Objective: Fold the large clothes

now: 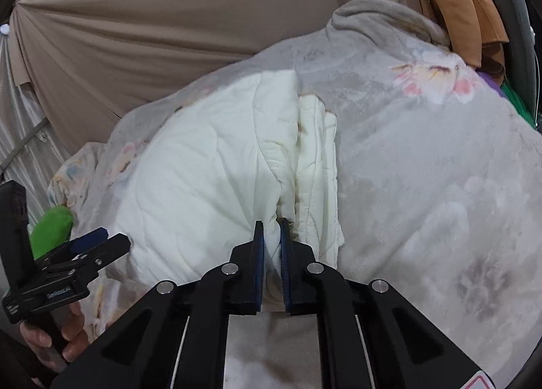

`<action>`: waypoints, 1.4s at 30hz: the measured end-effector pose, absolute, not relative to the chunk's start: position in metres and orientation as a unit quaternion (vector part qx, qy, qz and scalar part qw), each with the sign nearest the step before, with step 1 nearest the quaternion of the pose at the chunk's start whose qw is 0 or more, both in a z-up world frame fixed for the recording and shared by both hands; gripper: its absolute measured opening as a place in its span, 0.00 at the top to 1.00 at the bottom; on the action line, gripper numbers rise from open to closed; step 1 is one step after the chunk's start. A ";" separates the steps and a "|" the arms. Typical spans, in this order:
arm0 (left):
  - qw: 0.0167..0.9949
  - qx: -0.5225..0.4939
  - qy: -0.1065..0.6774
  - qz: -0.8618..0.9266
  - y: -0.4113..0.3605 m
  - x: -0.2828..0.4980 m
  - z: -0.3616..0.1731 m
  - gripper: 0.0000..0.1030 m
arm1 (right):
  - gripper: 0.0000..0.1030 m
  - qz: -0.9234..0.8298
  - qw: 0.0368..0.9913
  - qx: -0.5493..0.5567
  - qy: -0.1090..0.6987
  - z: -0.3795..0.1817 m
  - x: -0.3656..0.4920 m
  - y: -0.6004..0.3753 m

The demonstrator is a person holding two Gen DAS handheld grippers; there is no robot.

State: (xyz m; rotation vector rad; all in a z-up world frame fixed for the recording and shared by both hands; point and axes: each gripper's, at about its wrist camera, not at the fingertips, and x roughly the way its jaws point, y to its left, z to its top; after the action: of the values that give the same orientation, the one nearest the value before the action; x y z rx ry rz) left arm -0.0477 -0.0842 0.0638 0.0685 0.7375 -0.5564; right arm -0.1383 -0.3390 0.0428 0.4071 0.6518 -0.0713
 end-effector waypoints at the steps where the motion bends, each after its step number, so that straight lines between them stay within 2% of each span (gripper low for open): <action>1: 0.897 0.027 0.349 -0.269 -0.081 -0.048 0.068 0.11 | 0.93 -0.036 0.926 0.193 0.322 0.043 -0.139 -0.338; 5: 0.897 0.026 0.362 -0.253 -0.083 -0.031 0.058 0.11 | 0.92 -0.045 0.902 0.207 0.375 -0.003 -0.120 -0.344; 7: 0.887 0.024 0.386 -0.252 -0.086 -0.021 0.040 0.10 | 0.92 -0.045 0.899 0.220 0.377 -0.020 -0.119 -0.344; 11: 0.872 -0.013 0.415 -0.259 -0.080 -0.009 0.025 0.09 | 0.91 -0.046 0.900 0.220 0.375 -0.010 -0.121 -0.343; 14: 0.879 -0.007 0.403 -0.256 -0.078 -0.011 0.037 0.09 | 0.80 -0.049 0.909 0.224 0.349 0.014 -0.128 -0.349; 19: 0.886 0.001 0.388 -0.255 -0.077 -0.016 0.050 0.10 | 0.49 -0.077 0.924 0.198 0.318 0.041 -0.126 -0.355; 22: 0.889 0.002 0.380 -0.257 -0.076 -0.021 0.055 0.10 | 0.41 -0.072 0.916 0.222 0.325 0.033 -0.113 -0.370; 24: 0.889 0.000 0.377 -0.261 -0.074 -0.022 0.058 0.10 | 0.40 -0.053 0.908 0.240 0.339 0.025 -0.103 -0.373; 25: 0.890 -0.002 0.374 -0.260 -0.072 -0.023 0.060 0.10 | 0.40 -0.034 0.903 0.250 0.348 0.021 -0.095 -0.373; 26: 0.891 -0.006 0.372 -0.260 -0.070 -0.023 0.063 0.10 | 0.45 -0.021 0.901 0.253 0.352 0.020 -0.090 -0.370; 27: 0.893 -0.011 0.368 -0.260 -0.068 -0.023 0.066 0.10 | 0.65 -0.011 0.900 0.251 0.356 0.021 -0.084 -0.365; 28: 0.894 -0.016 0.366 -0.259 -0.065 -0.023 0.069 0.10 | 0.78 -0.007 0.904 0.234 0.356 0.030 -0.079 -0.356; 30: 0.898 -0.027 0.355 -0.258 -0.059 -0.025 0.079 0.10 | 0.86 0.022 0.922 0.217 0.319 0.066 -0.084 -0.341; 34: 0.907 -0.042 0.329 -0.259 -0.045 -0.032 0.098 0.10 | 0.93 0.080 0.950 0.212 0.216 0.125 -0.124 -0.324; 36: 0.908 -0.039 0.326 -0.261 -0.046 -0.034 0.098 0.09 | 0.93 0.030 0.948 0.206 0.242 0.103 -0.123 -0.332; 38: 0.906 -0.030 0.334 -0.260 -0.052 -0.030 0.092 0.09 | 0.93 -0.033 0.916 0.218 0.334 0.039 -0.102 -0.351; 39: 0.902 -0.026 0.342 -0.261 -0.057 -0.027 0.086 0.09 | 0.92 -0.040 0.905 0.230 0.355 0.015 -0.096 -0.357; 40: 0.898 -0.022 0.352 -0.262 -0.062 -0.024 0.080 0.09 | 0.92 -0.047 0.899 0.244 0.360 -0.001 -0.096 -0.362; 42: 0.891 -0.010 0.370 -0.264 -0.074 -0.019 0.066 0.09 | 0.91 -0.054 0.899 0.251 0.356 0.000 -0.102 -0.363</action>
State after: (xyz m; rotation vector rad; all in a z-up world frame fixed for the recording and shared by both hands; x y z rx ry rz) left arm -0.0194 -0.0744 0.0665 -0.0204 0.7672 -0.5485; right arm -0.1017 -0.3627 -0.0001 0.5197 0.7368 -0.1119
